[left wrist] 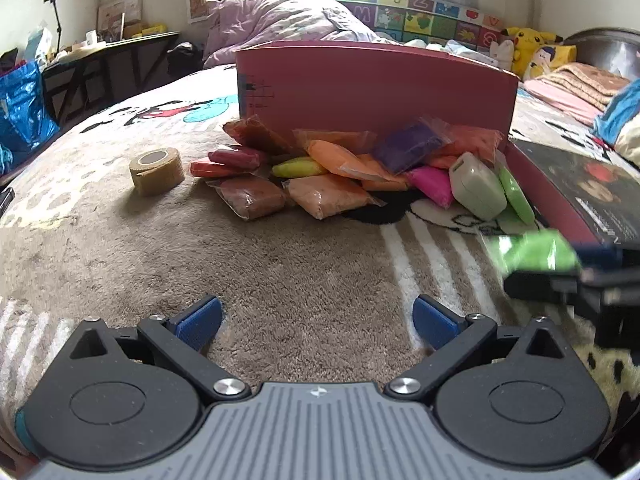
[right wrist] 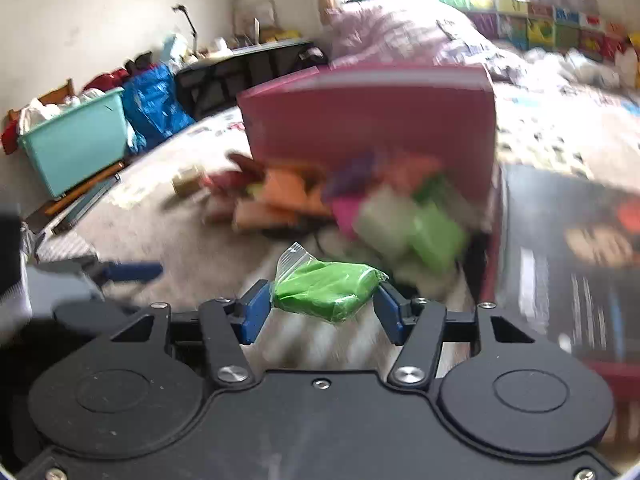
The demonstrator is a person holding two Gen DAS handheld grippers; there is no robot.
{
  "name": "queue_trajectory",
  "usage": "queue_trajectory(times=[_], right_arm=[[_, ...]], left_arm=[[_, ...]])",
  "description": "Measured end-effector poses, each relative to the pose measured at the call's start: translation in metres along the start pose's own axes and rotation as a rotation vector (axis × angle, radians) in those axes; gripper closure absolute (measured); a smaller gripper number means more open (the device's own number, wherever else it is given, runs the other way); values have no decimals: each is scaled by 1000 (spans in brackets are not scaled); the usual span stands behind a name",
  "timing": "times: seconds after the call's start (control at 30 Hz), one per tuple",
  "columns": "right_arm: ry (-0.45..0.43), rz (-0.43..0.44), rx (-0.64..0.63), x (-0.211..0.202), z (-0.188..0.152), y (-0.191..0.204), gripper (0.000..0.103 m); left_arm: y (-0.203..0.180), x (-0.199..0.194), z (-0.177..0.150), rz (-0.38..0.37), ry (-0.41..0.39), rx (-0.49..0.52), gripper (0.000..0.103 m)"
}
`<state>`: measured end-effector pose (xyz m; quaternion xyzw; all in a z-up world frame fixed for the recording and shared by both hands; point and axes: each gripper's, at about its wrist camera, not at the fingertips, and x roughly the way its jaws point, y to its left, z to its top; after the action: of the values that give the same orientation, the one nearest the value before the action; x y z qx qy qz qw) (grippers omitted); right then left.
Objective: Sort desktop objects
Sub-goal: 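Grasp the bright green dough bag from the pile with the right gripper, then grasp the tan tape roll with the left gripper while the right gripper holds the green bag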
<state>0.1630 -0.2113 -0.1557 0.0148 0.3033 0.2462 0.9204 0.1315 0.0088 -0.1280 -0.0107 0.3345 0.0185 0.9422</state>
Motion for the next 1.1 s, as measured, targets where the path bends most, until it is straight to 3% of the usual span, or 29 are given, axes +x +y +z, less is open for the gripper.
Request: queue_trajectory(times=[0.1, 0.3, 0.43, 0.57, 0.93, 1.1], right_arm=[[47, 7, 39, 7, -5, -8, 46], [51, -25, -34, 14, -12, 3, 36], [41, -15, -20, 13, -12, 0, 37], [23, -2, -9, 11, -10, -3, 45], [12, 83, -27, 20, -8, 5, 46], [5, 89, -33, 29, -9, 5, 45]], left_arm=[[4, 0, 2, 3, -5, -24, 1], [16, -2, 6, 20, -35, -85, 1], [35, -1, 11, 28, -47, -168, 1], [55, 0, 15, 32, -69, -265, 1], [111, 3, 39, 126, -234, -421, 1], [130, 20, 50, 179, -263, -398, 1]])
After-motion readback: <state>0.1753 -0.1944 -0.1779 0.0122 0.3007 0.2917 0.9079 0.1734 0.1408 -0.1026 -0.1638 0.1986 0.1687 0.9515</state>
